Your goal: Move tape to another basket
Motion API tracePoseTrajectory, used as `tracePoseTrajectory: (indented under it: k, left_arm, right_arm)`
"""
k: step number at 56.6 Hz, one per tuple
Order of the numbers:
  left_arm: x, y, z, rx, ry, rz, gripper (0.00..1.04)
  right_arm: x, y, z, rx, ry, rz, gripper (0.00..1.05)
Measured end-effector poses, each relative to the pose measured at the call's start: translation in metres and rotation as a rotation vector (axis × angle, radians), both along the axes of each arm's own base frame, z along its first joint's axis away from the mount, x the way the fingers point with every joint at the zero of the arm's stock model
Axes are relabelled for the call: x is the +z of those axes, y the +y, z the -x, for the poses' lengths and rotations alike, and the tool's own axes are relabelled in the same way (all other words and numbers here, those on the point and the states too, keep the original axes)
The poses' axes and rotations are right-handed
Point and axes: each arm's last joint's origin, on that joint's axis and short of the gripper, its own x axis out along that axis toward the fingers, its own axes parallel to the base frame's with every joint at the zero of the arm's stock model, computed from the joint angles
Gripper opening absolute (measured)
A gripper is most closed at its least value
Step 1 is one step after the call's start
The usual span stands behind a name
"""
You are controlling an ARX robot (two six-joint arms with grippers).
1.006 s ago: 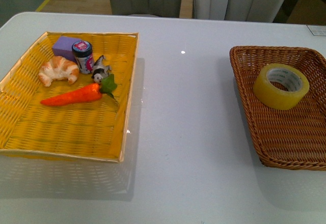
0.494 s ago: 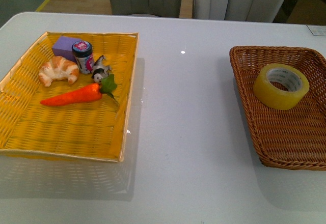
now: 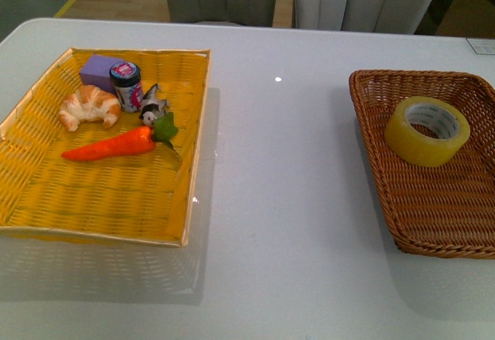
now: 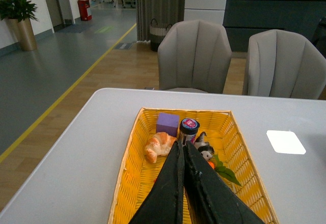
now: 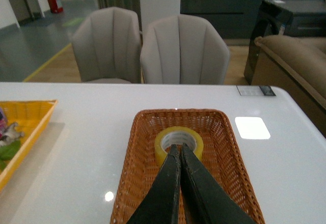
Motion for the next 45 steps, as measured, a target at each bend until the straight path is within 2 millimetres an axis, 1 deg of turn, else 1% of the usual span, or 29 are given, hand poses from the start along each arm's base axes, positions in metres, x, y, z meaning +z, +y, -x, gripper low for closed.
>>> tracePoseTrajectory:
  k: [13, 17, 18, 20, 23, 25, 26, 28, 32, 33, 37, 38, 39, 41, 42, 43, 45]
  left_arm:
    - [0.0000, 0.0000, 0.0000, 0.000, 0.000, 0.001, 0.02]
    - [0.0000, 0.0000, 0.0000, 0.000, 0.000, 0.000, 0.15]
    - [0.0000, 0.0000, 0.0000, 0.000, 0.000, 0.000, 0.17]
    - [0.0000, 0.0000, 0.0000, 0.000, 0.000, 0.000, 0.26]
    - [0.0000, 0.0000, 0.0000, 0.000, 0.000, 0.000, 0.37]
    - [0.0000, 0.0000, 0.0000, 0.000, 0.000, 0.000, 0.44]
    - [-0.0001, 0.0000, 0.0000, 0.000, 0.000, 0.000, 0.46]
    - [0.0000, 0.0000, 0.0000, 0.000, 0.000, 0.000, 0.53]
    - [-0.0001, 0.0000, 0.0000, 0.000, 0.000, 0.000, 0.65]
    - [0.0000, 0.0000, 0.0000, 0.000, 0.000, 0.000, 0.69]
    - [0.0000, 0.0000, 0.0000, 0.000, 0.000, 0.000, 0.81]
    - [0.0000, 0.0000, 0.0000, 0.000, 0.000, 0.000, 0.85]
    - [0.0000, 0.0000, 0.0000, 0.000, 0.000, 0.000, 0.86]
    - [0.0000, 0.0000, 0.0000, 0.000, 0.000, 0.000, 0.93]
    - [0.0000, 0.0000, 0.0000, 0.000, 0.000, 0.000, 0.96]
    - [0.0000, 0.0000, 0.0000, 0.000, 0.000, -0.001, 0.98]
    - [0.0000, 0.0000, 0.0000, 0.000, 0.000, -0.001, 0.96]
  right_arm:
    - [0.0007, 0.0000, 0.0013, 0.000, -0.011, 0.000, 0.02]
    - [0.0008, 0.0000, 0.0014, 0.000, -0.012, 0.001, 0.14]
    - [0.0008, 0.0000, 0.0014, 0.000, -0.012, 0.001, 0.17]
    - [0.0008, 0.0000, 0.0014, 0.000, -0.012, 0.001, 0.26]
    - [0.0008, 0.0000, 0.0014, 0.000, -0.012, 0.001, 0.36]
    - [0.0008, 0.0000, 0.0014, 0.000, -0.012, 0.001, 0.42]
    - [0.0008, 0.0000, 0.0014, 0.000, -0.012, 0.001, 0.45]
    - [0.0008, 0.0000, 0.0014, 0.000, -0.013, 0.001, 0.50]
    - [0.0008, 0.0000, 0.0014, 0.000, -0.012, 0.001, 0.64]
    - [0.0008, 0.0000, 0.0014, 0.000, -0.012, 0.001, 0.66]
    - [0.0008, 0.0000, 0.0014, 0.000, -0.013, 0.001, 0.80]
    - [0.0008, 0.0000, 0.0014, 0.000, -0.013, 0.001, 0.82]
    - [0.0008, 0.0000, 0.0014, 0.000, -0.013, 0.001, 0.85]
    - [0.0008, 0.0000, 0.0014, 0.000, -0.012, 0.001, 0.92]
    - [0.0008, 0.0000, 0.0014, 0.000, -0.013, 0.001, 0.94]
    - [0.0008, 0.0000, 0.0014, 0.000, -0.012, 0.001, 0.97]
    - [0.0008, 0.0000, 0.0014, 0.000, -0.013, 0.001, 0.96]
